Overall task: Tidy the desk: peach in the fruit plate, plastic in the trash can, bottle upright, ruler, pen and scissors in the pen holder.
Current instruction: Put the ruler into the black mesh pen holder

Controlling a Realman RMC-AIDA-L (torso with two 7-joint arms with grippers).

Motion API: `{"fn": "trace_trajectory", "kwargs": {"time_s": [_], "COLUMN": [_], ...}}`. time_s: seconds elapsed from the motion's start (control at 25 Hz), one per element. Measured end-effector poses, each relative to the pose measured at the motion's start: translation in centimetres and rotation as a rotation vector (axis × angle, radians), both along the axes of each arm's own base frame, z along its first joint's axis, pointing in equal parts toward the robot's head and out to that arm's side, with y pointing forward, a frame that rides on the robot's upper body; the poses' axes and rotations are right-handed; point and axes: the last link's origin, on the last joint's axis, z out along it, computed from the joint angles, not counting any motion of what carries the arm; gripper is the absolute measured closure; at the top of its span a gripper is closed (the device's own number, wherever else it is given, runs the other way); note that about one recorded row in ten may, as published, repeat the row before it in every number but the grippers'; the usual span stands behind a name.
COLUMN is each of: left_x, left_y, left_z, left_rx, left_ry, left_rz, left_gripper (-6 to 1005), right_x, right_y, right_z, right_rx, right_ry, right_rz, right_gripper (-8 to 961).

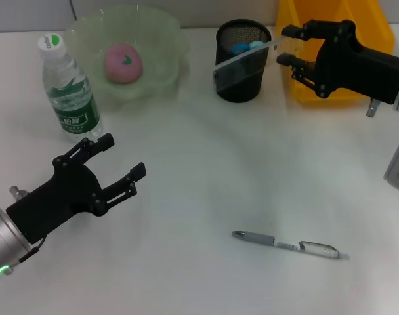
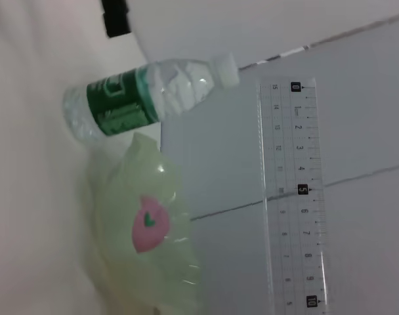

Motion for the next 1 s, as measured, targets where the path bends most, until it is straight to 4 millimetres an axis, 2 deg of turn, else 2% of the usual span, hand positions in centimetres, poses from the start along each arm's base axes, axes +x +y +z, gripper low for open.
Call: {"fn": "trace_trajectory", "kwargs": {"time_s": [0.48, 0.8, 1.0], "left_x": [0.2, 0.3, 0.3], "left_y": [0.5, 1.2, 1.5], "left_z": [-1.1, -1.3, -1.3], "left_rx": [-0.002, -0.001, -0.002], "left_ry": [0.039, 0.059, 0.069], "left_rz": [0.002, 0.01, 0.012], "left_gripper": [171, 172, 172], "right_x": [-1.0, -1.3, -1.5], "right_y": [1.0, 1.7, 2.3], "right_z": [0.6, 0.8, 1.2], "right_rx": [0.219, 0.3, 0.408], "right_ry": [-0.208, -0.316, -0.396], "right_rz": [0.242, 0.321, 0.367], "right_gripper": [576, 576, 576]}}
